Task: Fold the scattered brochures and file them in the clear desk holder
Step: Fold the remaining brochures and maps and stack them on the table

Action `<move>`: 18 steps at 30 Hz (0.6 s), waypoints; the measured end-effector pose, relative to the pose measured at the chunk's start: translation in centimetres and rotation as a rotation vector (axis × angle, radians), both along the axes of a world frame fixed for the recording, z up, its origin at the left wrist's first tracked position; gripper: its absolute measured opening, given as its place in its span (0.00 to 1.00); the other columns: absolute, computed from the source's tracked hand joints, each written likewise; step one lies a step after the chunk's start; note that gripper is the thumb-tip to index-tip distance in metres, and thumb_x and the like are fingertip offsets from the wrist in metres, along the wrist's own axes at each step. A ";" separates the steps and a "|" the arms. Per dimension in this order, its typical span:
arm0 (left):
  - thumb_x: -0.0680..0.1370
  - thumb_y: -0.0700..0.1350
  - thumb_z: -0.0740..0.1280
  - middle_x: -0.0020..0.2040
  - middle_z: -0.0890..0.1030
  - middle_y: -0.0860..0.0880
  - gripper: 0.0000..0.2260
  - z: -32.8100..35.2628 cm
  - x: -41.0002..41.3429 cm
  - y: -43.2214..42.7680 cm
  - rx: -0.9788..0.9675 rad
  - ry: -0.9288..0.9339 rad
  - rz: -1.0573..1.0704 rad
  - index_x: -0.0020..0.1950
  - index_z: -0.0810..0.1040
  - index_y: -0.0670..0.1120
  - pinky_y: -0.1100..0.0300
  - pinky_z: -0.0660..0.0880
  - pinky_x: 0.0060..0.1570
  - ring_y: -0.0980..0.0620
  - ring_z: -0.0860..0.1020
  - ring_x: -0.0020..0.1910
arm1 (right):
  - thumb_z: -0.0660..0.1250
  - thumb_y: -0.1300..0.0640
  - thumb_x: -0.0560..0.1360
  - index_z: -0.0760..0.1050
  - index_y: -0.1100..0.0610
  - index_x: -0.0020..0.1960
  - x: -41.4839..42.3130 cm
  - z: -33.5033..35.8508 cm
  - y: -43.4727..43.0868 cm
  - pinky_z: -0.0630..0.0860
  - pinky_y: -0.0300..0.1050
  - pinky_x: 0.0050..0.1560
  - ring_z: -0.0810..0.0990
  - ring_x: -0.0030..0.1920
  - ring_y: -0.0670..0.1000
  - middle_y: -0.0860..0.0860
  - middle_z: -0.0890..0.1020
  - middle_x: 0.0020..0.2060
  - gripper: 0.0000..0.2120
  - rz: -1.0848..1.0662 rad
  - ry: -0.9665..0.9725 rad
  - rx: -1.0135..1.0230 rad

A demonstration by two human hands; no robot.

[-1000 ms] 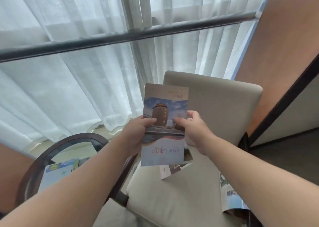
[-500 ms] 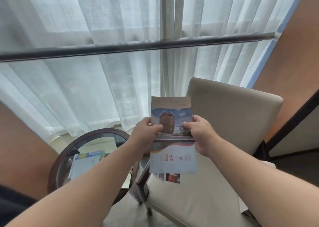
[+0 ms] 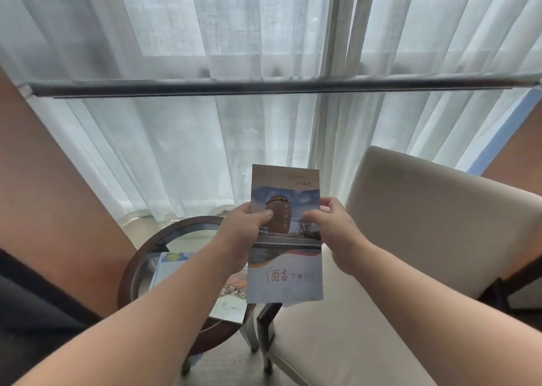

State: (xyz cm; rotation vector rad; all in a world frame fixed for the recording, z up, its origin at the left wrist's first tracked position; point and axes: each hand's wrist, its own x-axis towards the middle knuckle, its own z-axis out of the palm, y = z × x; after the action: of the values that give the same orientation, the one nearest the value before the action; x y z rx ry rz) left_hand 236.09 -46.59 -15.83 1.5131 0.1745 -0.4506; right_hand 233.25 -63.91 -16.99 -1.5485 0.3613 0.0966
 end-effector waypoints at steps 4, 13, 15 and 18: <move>0.81 0.41 0.63 0.51 0.84 0.36 0.08 1.3 0.6 0.8 -0.055 -0.008 -0.066 0.57 0.78 0.41 0.46 0.81 0.44 0.39 0.83 0.44 | 0.66 0.49 0.78 0.70 0.56 0.67 1.3 -0.1 -0.2 0.75 0.64 0.61 0.82 0.55 0.60 0.57 0.84 0.55 0.20 0.146 0.076 0.110; 0.72 0.54 0.71 0.63 0.76 0.45 0.30 -0.3 1.9 2.5 0.297 -0.148 0.114 0.71 0.66 0.50 0.43 0.76 0.59 0.43 0.78 0.59 | 0.63 0.62 0.80 0.77 0.58 0.53 4.8 -0.2 1.9 0.82 0.55 0.42 0.85 0.43 0.59 0.57 0.86 0.46 0.05 0.135 -0.003 0.221; 0.75 0.49 0.70 0.55 0.83 0.41 0.22 -1.2 2.3 3.7 0.100 -0.029 0.083 0.67 0.72 0.45 0.48 0.81 0.48 0.41 0.83 0.50 | 0.63 0.61 0.80 0.77 0.57 0.54 5.5 -0.9 2.8 0.83 0.55 0.43 0.86 0.45 0.59 0.57 0.86 0.47 0.06 0.167 0.016 0.212; 0.79 0.42 0.65 0.46 0.86 0.42 0.08 -2.5 2.8 5.4 0.113 -0.040 0.133 0.56 0.78 0.42 0.54 0.80 0.36 0.43 0.85 0.41 | 0.64 0.58 0.78 0.73 0.54 0.58 6.7 -2.3 5.0 0.84 0.58 0.43 0.85 0.45 0.58 0.57 0.84 0.49 0.08 0.162 0.048 0.074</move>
State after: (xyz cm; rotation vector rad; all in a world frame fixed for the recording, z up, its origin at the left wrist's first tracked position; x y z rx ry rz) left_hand 238.86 -41.18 -18.35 1.6092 0.2717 -0.3079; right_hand 239.92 -58.87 -19.28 -1.5023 0.2662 0.2708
